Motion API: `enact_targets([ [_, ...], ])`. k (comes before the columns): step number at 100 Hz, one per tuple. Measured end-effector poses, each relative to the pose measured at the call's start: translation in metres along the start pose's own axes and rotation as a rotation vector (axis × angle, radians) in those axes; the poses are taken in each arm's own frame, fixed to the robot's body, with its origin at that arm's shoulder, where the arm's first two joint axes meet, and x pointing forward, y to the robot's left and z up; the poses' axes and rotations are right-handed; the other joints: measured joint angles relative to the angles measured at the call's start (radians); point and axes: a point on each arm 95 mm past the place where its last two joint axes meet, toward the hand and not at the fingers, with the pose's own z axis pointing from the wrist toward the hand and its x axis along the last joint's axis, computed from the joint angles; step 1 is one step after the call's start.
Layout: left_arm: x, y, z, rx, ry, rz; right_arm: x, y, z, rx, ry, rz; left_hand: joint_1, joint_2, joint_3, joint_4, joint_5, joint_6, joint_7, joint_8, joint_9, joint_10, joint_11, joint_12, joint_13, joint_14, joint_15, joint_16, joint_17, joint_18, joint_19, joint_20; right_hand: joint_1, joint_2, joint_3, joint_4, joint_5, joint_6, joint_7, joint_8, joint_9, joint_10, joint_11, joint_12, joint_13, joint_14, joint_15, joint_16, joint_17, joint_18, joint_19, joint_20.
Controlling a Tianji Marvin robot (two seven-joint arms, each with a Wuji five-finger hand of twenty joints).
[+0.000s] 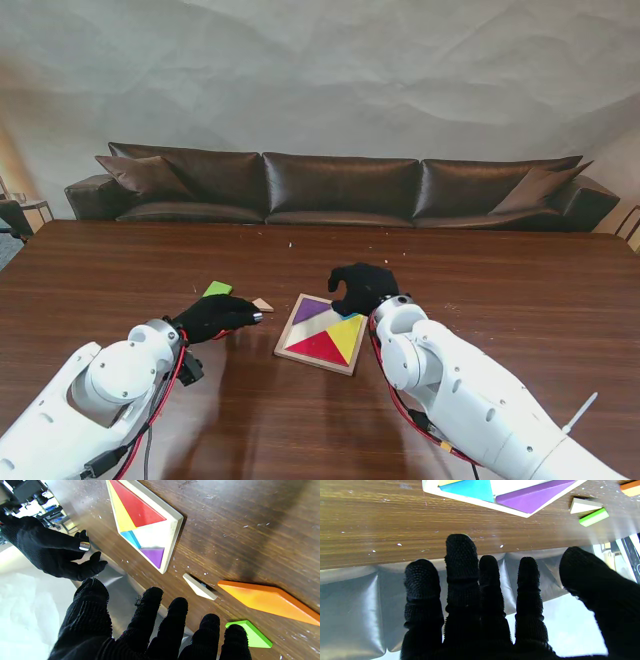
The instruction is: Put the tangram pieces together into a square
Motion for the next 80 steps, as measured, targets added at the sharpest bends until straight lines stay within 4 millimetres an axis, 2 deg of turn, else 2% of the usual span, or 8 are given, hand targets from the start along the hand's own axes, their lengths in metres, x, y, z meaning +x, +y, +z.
enact_targets([
  [8,0.002,-0.004,0.002,0.005,0.007,0.005,0.0,0.002,-0.008,-0.017,0.002,0.03,0.0,0.0,0.0,0.0,-0.001,0.0,0.0,0.0,0.0,0.0,0.0,0.0,0.0,0.0,0.0,0.0,0.0,0.0,0.0,0.0,0.0,-0.044,-0.02,0.0,0.011,0.004,0.007,0.023,-0.002,0.0,-0.005,-0.011,-0.027,0.012,-0.042,-0.014,0.0,0.014,-0.028,-0.002],
  [27,0.004,-0.012,0.006,0.016,0.012,0.042,0.001,0.005,-0.027,-0.062,0.022,0.101,0.001,0.0,0.0,0.0,-0.016,-0.005,0.0,0.0,-0.005,-0.019,0.004,0.0,0.0,0.0,0.0,0.0,0.001,0.0,0.0,0.0,0.0,-0.042,-0.02,0.0,0.011,0.006,0.006,0.048,-0.002,0.0,-0.013,-0.013,-0.05,0.03,-0.093,-0.031,-0.002,0.027,-0.071,-0.024],
  [47,0.001,-0.027,0.014,0.058,-0.008,0.16,-0.003,0.007,-0.042,-0.129,0.013,0.144,0.062,-0.002,0.011,0.003,-0.014,-0.028,0.0,0.0,-0.006,-0.041,0.008,0.0,0.052,0.0,0.029,0.012,0.045,0.0,0.019,0.006,0.0,-0.042,-0.02,0.0,0.011,0.006,-0.002,0.049,-0.003,0.002,-0.013,-0.013,-0.05,0.031,-0.095,-0.036,-0.002,0.027,-0.075,-0.025],
  [51,-0.001,-0.031,0.015,0.074,-0.018,0.188,-0.004,0.007,-0.044,-0.134,0.011,0.15,0.073,-0.003,0.024,0.0,-0.013,-0.029,0.001,0.0,-0.006,-0.043,0.008,0.0,0.074,0.0,0.04,0.024,0.067,0.0,0.042,0.019,0.0,-0.042,-0.02,0.0,0.011,0.007,-0.006,0.049,-0.003,0.002,-0.013,-0.013,-0.05,0.031,-0.095,-0.036,-0.002,0.027,-0.075,-0.025],
  [60,-0.004,-0.041,0.017,0.13,-0.027,0.288,-0.005,0.008,-0.048,-0.149,0.011,0.159,0.064,-0.058,0.19,0.004,0.009,-0.046,0.014,0.0,0.005,-0.053,0.014,0.0,0.129,0.011,0.092,0.078,0.122,0.0,0.08,0.098,0.0,-0.042,-0.02,0.0,0.011,0.009,-0.013,0.05,-0.003,0.007,-0.013,-0.013,-0.05,0.031,-0.095,-0.036,-0.002,0.027,-0.078,-0.025],
  [67,-0.007,-0.048,0.02,0.153,-0.033,0.396,-0.006,0.009,-0.05,-0.161,0.008,0.165,0.037,-0.093,0.276,-0.001,0.019,-0.061,0.025,0.001,0.016,-0.069,0.027,0.017,0.155,0.011,0.131,0.108,0.157,0.0,0.12,0.15,0.0,-0.042,-0.02,0.0,0.011,0.01,-0.013,0.05,-0.003,0.01,-0.013,-0.013,-0.05,0.031,-0.095,-0.036,-0.002,0.027,-0.078,-0.025],
  [80,-0.013,-0.06,0.024,0.158,-0.052,0.484,-0.007,0.009,-0.053,-0.174,0.008,0.176,0.016,-0.158,0.405,-0.002,0.021,-0.078,0.028,0.001,0.017,-0.097,0.034,0.024,0.173,0.006,0.19,0.157,0.175,0.0,0.192,0.245,0.0,-0.042,-0.02,0.0,0.011,0.01,-0.014,0.05,-0.003,0.013,-0.013,-0.013,-0.05,0.031,-0.095,-0.036,-0.002,0.027,-0.078,-0.025],
])
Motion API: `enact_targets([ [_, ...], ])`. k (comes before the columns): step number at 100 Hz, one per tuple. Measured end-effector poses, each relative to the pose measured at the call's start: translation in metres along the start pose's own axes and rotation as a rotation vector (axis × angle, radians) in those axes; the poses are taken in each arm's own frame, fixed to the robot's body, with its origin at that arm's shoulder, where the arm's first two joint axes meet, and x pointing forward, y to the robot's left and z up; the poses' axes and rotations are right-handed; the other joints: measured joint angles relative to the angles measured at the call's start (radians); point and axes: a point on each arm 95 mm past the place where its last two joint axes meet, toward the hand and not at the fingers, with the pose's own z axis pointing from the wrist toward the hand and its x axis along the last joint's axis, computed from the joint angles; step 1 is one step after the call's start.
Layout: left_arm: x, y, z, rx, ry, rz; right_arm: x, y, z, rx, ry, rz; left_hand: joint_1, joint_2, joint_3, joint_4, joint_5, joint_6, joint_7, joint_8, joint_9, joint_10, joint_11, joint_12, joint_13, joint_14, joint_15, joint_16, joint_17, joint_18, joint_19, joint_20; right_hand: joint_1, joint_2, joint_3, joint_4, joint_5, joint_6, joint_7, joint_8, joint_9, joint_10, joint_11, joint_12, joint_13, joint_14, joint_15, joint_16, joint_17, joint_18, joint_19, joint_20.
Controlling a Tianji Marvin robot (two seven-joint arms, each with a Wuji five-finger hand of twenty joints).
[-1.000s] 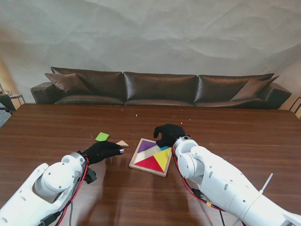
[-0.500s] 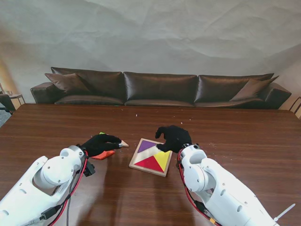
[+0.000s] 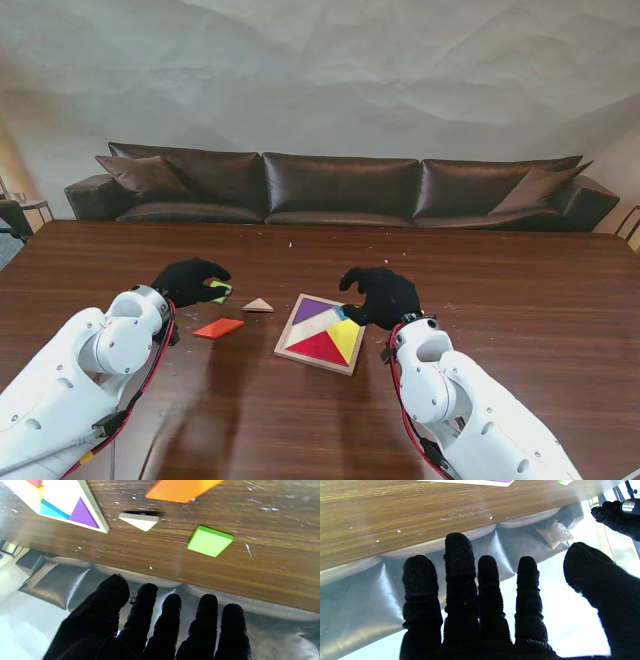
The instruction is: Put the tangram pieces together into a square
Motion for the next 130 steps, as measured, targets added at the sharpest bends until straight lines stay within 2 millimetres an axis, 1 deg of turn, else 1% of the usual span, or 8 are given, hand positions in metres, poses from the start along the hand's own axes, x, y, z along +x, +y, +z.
enact_targets([
  [8,-0.005,-0.004,0.003,-0.005,-0.01,0.062,0.0,0.0,-0.001,-0.005,0.003,0.002,-0.038,-0.028,0.057,-0.001,0.001,-0.011,0.0,0.0,0.011,-0.015,0.009,0.019,0.003,-0.022,0.027,0.025,-0.041,-0.026,0.109,0.041,0.0,0.0,0.0,0.0,0.0,0.0,0.0,0.0,0.0,0.0,0.0,0.0,0.0,0.0,0.0,0.0,0.0,0.0,0.0,0.0],
  [23,-0.014,-0.007,0.01,-0.029,-0.031,0.191,-0.001,-0.001,-0.002,-0.008,0.004,0.011,-0.061,-0.111,0.152,-0.018,-0.049,-0.023,-0.02,-0.018,0.007,-0.044,0.009,0.017,-0.084,-0.086,0.09,0.091,-0.195,-0.123,0.432,0.019,0.0,0.0,0.0,0.0,0.0,0.0,-0.001,0.0,0.0,0.0,0.0,0.0,0.0,0.0,0.0,0.0,0.0,0.0,0.0,0.0],
  [35,-0.022,-0.006,0.014,-0.045,-0.046,0.275,-0.002,-0.002,-0.002,-0.013,0.0,0.02,-0.082,-0.16,0.218,-0.018,-0.086,-0.024,-0.035,-0.027,-0.033,-0.066,0.011,0.011,-0.144,-0.133,0.172,0.164,-0.258,-0.188,0.544,0.017,0.0,0.0,0.0,0.0,0.002,0.0,-0.002,0.0,0.0,0.0,0.0,0.0,0.0,0.0,0.0,0.0,0.0,0.0,0.0,0.0],
  [45,-0.026,-0.003,0.017,-0.059,-0.055,0.295,-0.004,-0.003,-0.002,-0.013,-0.005,0.029,-0.082,-0.184,0.248,-0.018,-0.112,-0.028,-0.046,-0.039,-0.067,-0.086,-0.006,0.009,-0.212,-0.14,0.238,0.23,-0.276,-0.223,0.573,0.036,0.0,0.0,0.0,0.0,0.013,0.0,-0.004,0.002,0.0,0.001,-0.001,0.0,0.0,0.0,0.0,0.0,0.0,0.0,0.0,0.0],
  [56,-0.031,0.001,0.021,-0.084,-0.067,0.334,-0.005,-0.004,-0.003,-0.012,-0.008,0.033,-0.082,-0.199,0.267,-0.018,-0.148,-0.031,-0.055,-0.042,-0.1,-0.1,-0.001,0.009,-0.277,-0.136,0.305,0.29,-0.28,-0.236,0.58,0.067,0.0,0.0,0.0,0.0,0.013,0.001,-0.004,0.002,0.0,0.001,-0.001,0.0,0.0,0.0,0.0,0.0,0.0,0.0,0.0,0.0],
  [77,-0.041,0.01,0.033,-0.119,-0.079,0.38,-0.006,-0.005,-0.003,-0.011,-0.009,0.035,-0.082,-0.21,0.292,-0.018,-0.16,-0.037,-0.055,-0.046,-0.138,-0.12,-0.006,-0.004,-0.29,-0.134,0.314,0.292,-0.288,-0.237,0.581,0.105,0.0,0.0,0.0,0.0,0.013,0.001,-0.004,0.002,0.0,0.001,-0.001,-0.001,0.0,0.0,0.0,0.0,0.0,0.0,0.0,0.0],
  [83,-0.045,0.013,0.038,-0.119,-0.08,0.391,-0.007,-0.005,-0.003,-0.01,-0.009,0.037,-0.082,-0.209,0.292,-0.018,-0.172,-0.059,-0.059,-0.046,-0.164,-0.123,-0.014,-0.004,-0.291,-0.134,0.314,0.288,-0.288,-0.237,0.581,0.106,0.0,0.0,0.0,0.0,0.013,0.001,-0.004,0.002,0.0,0.001,-0.001,-0.001,0.0,0.0,0.0,0.0,0.0,0.0,0.0,0.0],
  [130,-0.057,0.018,0.063,-0.164,-0.078,0.367,-0.013,-0.007,-0.003,-0.003,-0.025,0.046,-0.068,-0.209,0.318,-0.019,-0.21,-0.077,-0.082,-0.078,-0.166,-0.151,-0.013,-0.027,-0.291,-0.134,0.237,0.216,-0.289,-0.237,0.48,0.106,0.0,0.0,0.001,0.0,0.013,0.001,-0.004,0.002,0.0,0.002,-0.001,-0.01,0.0,0.0,0.0,0.0,0.0,0.0,0.0,0.0],
])
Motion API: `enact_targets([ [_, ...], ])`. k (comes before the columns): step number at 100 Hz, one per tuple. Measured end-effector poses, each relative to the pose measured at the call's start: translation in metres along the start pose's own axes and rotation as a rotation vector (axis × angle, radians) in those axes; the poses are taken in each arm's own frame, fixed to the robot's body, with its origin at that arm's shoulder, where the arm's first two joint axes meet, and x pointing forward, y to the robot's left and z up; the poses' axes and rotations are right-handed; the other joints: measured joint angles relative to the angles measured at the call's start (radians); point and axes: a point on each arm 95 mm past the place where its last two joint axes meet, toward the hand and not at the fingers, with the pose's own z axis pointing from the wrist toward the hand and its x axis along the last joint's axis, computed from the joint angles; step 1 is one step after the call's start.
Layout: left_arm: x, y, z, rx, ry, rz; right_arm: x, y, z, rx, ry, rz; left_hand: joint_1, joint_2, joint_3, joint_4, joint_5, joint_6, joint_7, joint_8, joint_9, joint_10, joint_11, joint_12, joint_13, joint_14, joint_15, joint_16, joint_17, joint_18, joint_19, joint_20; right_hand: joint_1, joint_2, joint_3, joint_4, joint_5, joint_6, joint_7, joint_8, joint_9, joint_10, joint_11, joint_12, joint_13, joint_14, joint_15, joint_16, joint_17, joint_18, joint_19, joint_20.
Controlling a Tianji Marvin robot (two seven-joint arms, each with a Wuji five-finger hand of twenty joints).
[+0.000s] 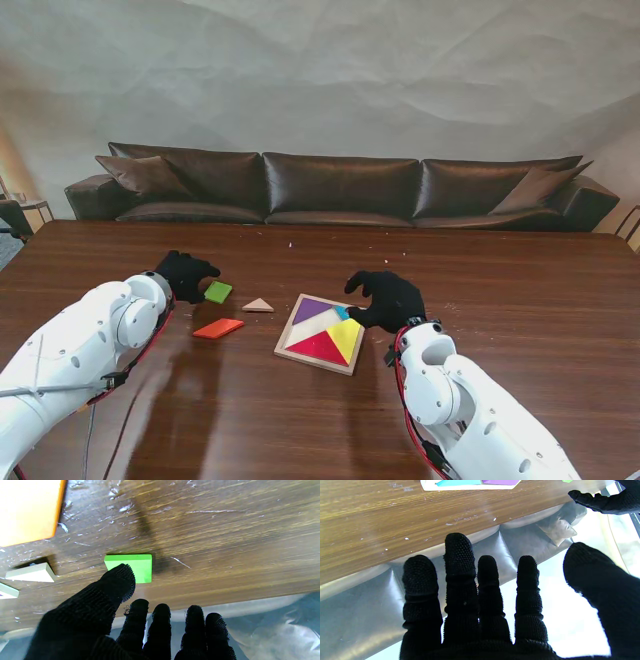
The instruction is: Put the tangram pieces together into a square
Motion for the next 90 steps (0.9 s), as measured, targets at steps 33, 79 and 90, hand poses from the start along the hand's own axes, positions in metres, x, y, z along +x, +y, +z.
enact_targets([
  [33,0.003,0.0,0.005,-0.04,0.025,-0.015,-0.004,0.0,0.0,0.001,-0.011,0.004,0.022,-0.025,0.044,-0.002,-0.001,-0.022,-0.002,-0.027,-0.025,-0.024,-0.002,-0.035,0.006,0.0,-0.038,-0.028,0.0,0.0,-0.063,-0.013,0.0,0.0,0.0,0.0,0.012,0.0,0.0,0.0,0.0,0.0,0.0,0.0,0.0,0.0,0.0,0.0,0.0,0.0,0.001,0.0],
  [79,0.006,0.014,0.015,-0.057,0.03,-0.007,-0.006,0.0,0.0,-0.001,-0.017,0.008,0.022,-0.044,0.062,-0.002,-0.006,-0.032,-0.017,-0.05,-0.025,-0.032,-0.001,-0.036,0.016,0.0,-0.04,-0.029,0.0,0.002,-0.063,-0.013,0.001,0.0,0.0,0.0,0.021,0.0,-0.001,0.0,0.0,0.0,0.0,0.0,0.0,0.0,0.003,0.0,0.0,0.0,0.013,0.0],
  [90,0.007,0.015,0.016,-0.057,0.031,-0.011,-0.007,0.001,0.0,-0.001,-0.02,0.009,0.022,-0.044,0.062,-0.002,-0.011,-0.03,-0.017,-0.05,-0.024,-0.032,0.0,-0.036,0.021,0.0,-0.04,-0.029,0.0,0.004,-0.061,-0.013,0.001,0.0,0.0,0.0,0.021,0.0,-0.001,0.0,0.0,0.0,0.0,0.0,0.0,0.0,0.004,0.0,0.0,0.0,0.013,0.0],
])
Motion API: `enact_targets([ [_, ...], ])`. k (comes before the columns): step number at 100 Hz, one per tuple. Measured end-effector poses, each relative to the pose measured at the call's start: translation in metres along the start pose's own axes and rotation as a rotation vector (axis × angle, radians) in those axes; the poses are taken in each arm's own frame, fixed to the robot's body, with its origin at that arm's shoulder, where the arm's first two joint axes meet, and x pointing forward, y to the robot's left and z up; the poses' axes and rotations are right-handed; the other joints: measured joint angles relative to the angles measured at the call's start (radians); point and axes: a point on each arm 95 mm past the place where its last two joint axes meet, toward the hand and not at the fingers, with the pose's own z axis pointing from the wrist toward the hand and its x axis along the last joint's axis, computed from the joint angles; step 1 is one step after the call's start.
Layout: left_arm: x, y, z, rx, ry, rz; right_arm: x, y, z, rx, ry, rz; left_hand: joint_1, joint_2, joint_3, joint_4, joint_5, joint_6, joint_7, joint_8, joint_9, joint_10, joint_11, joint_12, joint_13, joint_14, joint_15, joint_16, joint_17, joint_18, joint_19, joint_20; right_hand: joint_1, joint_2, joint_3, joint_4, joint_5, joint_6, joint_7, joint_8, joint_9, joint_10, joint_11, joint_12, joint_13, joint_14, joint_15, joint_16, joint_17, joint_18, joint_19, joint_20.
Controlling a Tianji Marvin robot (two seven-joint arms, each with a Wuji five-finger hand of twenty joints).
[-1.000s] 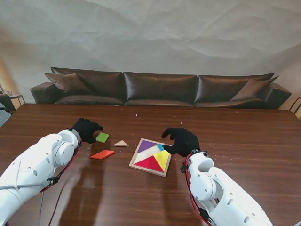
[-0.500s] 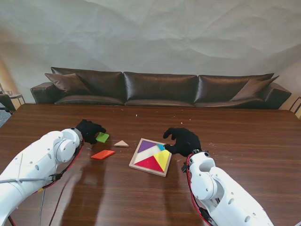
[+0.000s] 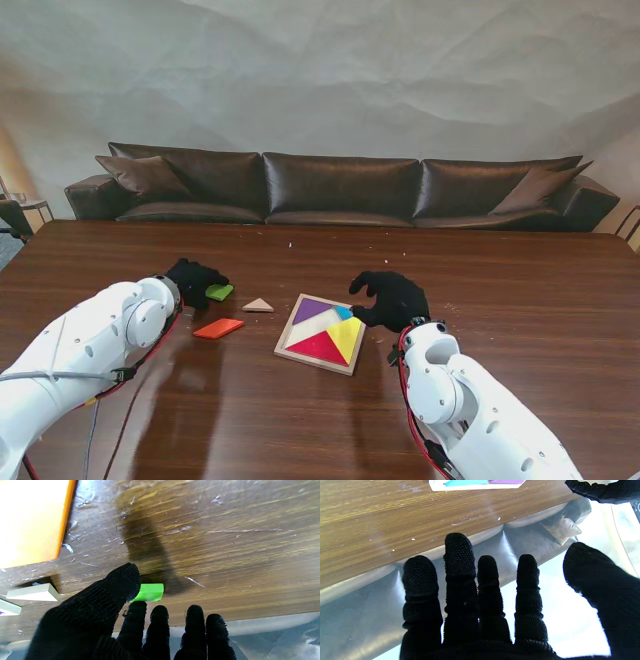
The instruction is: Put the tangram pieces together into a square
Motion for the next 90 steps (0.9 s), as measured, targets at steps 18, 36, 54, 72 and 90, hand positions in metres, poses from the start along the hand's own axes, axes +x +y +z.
enact_targets([
  [18,0.0007,0.0005,0.0003,0.004,0.002,-0.004,-0.0004,-0.0001,-0.0001,0.001,-0.001,0.0,-0.001,0.0,0.0,0.0,0.0,0.001,0.0,0.0,0.0,0.0,0.0,0.0,0.011,0.0,0.012,0.0,0.0,0.006,0.015,0.0,0.0,0.0,0.0,0.0,0.0,0.0,0.0,0.0,0.0,0.008,0.0,0.0,0.0,0.0,0.001,0.0,0.0,0.0,0.001,0.0],
  [36,-0.0004,-0.0008,-0.0026,0.009,0.002,-0.012,-0.0006,-0.0003,-0.0002,0.003,-0.001,-0.001,-0.002,-0.002,0.0,0.0,0.013,0.001,0.005,0.002,0.0,0.014,0.0,0.0,0.011,0.0,0.012,0.0,0.0,0.007,0.027,0.0,0.001,0.0,0.0,0.0,0.0,0.0,0.0,0.0,0.0,0.008,0.0,0.0,0.0,0.0,0.005,0.0,0.0,0.0,0.005,0.0],
  [54,0.0039,-0.0058,-0.0067,0.011,0.014,-0.001,-0.0008,-0.0005,-0.0002,0.004,-0.003,-0.002,-0.002,-0.008,0.0,0.0,0.016,0.0,0.019,0.014,0.0,0.024,0.0,0.0,0.012,0.006,0.012,0.0,0.0,0.009,0.028,0.0,0.002,0.0,0.001,0.0,0.0,0.0,0.0,0.0,0.0,0.008,0.0,0.0,0.0,0.0,0.006,0.0,0.0,0.0,0.005,0.0],
  [72,0.0055,-0.0058,-0.0046,0.007,0.022,0.009,-0.0008,-0.0009,-0.0003,0.009,-0.003,-0.002,-0.002,-0.008,0.0,0.0,-0.015,0.0,-0.002,-0.001,-0.03,0.036,-0.005,0.001,0.012,0.008,0.012,0.0,0.0,0.01,0.028,0.0,0.002,0.0,0.001,0.0,0.0,0.001,0.0,0.0,0.0,0.008,0.0,0.0,0.0,0.0,0.006,0.0,0.0,0.0,0.005,0.0],
  [90,0.0038,-0.0055,-0.0002,0.008,0.019,0.007,-0.001,-0.0015,-0.0004,0.014,-0.003,-0.001,-0.002,-0.008,0.0,0.0,-0.054,-0.002,-0.025,-0.03,-0.131,0.037,-0.051,-0.018,-0.009,0.008,0.01,0.0,0.0,0.01,0.028,-0.012,0.002,0.0,0.001,0.0,0.0,0.009,0.0,0.0,0.0,0.008,0.0,0.0,0.0,0.0,0.006,0.0,0.0,0.0,0.005,0.0],
])
